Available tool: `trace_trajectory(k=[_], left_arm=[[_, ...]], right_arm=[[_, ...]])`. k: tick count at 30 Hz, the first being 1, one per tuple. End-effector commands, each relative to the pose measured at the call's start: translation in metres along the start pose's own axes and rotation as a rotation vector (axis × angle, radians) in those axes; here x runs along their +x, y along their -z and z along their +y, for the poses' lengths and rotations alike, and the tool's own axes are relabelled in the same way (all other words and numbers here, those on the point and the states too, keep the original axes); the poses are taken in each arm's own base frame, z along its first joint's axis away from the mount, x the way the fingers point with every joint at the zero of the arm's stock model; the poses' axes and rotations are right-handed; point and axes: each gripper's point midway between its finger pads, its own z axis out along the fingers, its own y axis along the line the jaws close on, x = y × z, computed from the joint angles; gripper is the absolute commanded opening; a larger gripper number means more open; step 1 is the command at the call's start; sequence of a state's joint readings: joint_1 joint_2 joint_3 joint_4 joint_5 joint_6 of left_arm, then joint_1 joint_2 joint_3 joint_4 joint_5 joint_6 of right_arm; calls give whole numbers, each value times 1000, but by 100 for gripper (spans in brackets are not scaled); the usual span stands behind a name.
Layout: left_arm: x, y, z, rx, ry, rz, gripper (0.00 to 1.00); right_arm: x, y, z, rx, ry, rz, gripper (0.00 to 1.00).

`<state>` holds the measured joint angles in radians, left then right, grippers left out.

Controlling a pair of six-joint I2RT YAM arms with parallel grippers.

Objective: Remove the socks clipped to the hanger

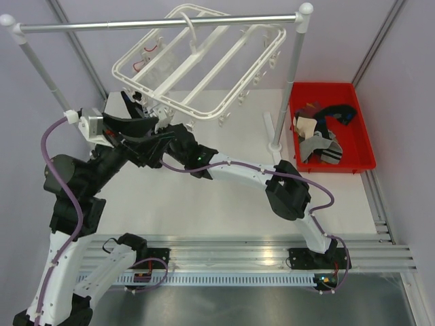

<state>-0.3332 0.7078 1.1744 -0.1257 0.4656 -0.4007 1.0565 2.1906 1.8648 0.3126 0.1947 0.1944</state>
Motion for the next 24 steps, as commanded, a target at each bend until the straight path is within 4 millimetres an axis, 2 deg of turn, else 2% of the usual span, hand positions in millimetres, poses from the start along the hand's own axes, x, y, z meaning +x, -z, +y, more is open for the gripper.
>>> trace_trajectory(k=[1, 5, 6, 8, 9, 15, 20, 21, 22, 24], left_arm=[[-38, 5, 8, -100, -36, -121, 79], [-64, 7, 9, -138, -59, -197, 79], [-76, 9, 13, -177, -63, -232, 79], [-79, 8, 27, -250, -58, -236, 80], [-89, 10, 32, -292, -63, -265, 80], [-91, 4, 54, -389, -59, -270, 80], [-95, 11, 67, -468, -57, -310, 80], [-98, 16, 72, -499, -58, -329, 80], [-100, 17, 73, -511, -58, -346, 80], [-102, 19, 75, -525, -62, -361, 80]], right_arm=[[-58, 14, 17, -50, -34, -91, 1], [-63, 24, 21, -65, -39, -92, 1], [-63, 26, 22, -64, -34, -89, 1], [-66, 32, 24, -67, -32, -89, 1], [-69, 36, 28, -76, -30, -87, 1], [-75, 52, 57, -108, 26, -76, 1], [-81, 68, 60, -125, 0, -81, 1], [-92, 74, 60, -126, -6, -99, 1], [-87, 77, 59, -124, -6, -87, 1], [-92, 86, 59, -128, -10, -91, 1]])
